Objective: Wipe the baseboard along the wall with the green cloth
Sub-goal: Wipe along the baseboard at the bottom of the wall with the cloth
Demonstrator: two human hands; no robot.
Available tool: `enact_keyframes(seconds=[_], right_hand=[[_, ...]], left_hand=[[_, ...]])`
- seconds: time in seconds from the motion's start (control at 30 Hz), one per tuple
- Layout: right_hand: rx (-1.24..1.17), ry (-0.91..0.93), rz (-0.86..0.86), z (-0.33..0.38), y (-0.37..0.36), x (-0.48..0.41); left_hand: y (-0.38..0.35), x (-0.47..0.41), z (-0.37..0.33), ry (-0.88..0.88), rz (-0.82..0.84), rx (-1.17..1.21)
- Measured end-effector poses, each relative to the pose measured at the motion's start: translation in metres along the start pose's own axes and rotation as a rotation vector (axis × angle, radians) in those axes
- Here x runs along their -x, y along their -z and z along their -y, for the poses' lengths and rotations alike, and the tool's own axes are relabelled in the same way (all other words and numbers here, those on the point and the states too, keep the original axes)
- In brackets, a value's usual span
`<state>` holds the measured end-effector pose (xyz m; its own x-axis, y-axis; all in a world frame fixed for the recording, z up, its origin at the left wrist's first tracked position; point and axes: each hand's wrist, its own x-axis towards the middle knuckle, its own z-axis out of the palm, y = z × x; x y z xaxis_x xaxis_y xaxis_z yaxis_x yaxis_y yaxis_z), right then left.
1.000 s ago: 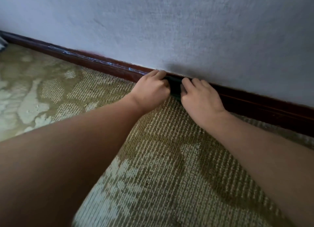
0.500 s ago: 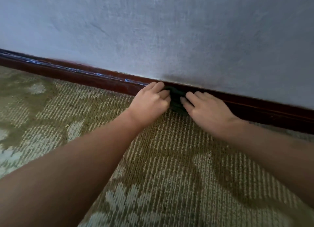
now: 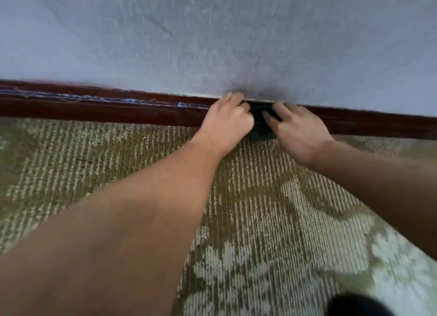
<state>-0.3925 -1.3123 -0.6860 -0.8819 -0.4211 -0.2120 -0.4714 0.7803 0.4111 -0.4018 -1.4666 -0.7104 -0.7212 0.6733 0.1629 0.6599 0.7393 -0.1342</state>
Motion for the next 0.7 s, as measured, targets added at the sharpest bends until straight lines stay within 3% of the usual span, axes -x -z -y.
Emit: enact_keyframes(seconds=[0.3,0.4,0.7], right_hand=[[-0.135,0.011,-0.019,0.004,-0.016,-0.006],[-0.174,0.083,-0.087,0.009,-0.015,-0.019],[-0.309,0.125,-0.153,0.023,-0.015,-0.028]], left_hand=[[-0.014,0.012,0.007,0.008,-0.066,-0.013],[-0.010,0.025,0.020,0.053,-0.011,-0.112],[0.004,0.025,0.020,0.290,0.180,-0.059]])
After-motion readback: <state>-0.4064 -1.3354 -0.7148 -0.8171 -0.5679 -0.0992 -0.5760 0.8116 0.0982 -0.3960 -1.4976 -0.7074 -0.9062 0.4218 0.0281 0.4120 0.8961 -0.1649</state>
